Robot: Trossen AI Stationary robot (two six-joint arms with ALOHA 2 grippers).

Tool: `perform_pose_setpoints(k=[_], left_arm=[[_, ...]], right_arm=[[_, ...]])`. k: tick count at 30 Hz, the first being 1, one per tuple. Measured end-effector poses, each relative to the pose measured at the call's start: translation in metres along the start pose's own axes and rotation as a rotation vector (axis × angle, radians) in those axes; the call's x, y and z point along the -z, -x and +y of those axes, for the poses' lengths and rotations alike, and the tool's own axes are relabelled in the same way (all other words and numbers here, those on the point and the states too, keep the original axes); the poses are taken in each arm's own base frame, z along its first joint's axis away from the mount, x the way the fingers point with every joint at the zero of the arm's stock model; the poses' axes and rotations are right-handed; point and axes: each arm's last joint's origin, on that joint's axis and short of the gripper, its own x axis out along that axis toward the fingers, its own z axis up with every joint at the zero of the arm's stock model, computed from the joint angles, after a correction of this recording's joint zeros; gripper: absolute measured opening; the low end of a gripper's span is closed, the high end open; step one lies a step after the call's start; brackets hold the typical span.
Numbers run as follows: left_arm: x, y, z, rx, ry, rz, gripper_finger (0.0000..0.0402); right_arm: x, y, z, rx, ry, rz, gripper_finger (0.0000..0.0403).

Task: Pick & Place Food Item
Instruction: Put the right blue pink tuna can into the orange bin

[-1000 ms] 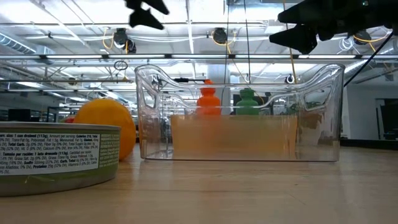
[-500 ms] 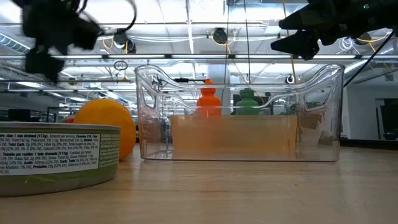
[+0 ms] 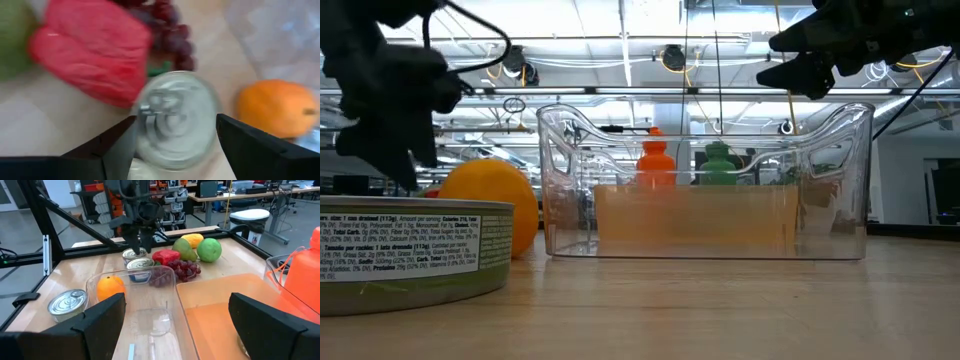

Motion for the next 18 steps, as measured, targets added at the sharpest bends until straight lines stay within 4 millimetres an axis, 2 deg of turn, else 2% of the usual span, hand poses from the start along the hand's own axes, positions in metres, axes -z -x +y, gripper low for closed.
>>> perform_pose_setpoints(k=[6, 18], left_arm=[[0.004, -0.005, 0.016, -0.132, 0.021, 0.014, 0.0255], [0.011, -0.024, 0.027, -0.261, 0.005, 0.023, 0.0225]], right_arm=[[0.0, 0.0, 0.0, 0.0, 0.0, -0.001, 0.0336], [0.0, 0.0, 0.0, 0.002, 0.003, -0.001, 0.0336]])
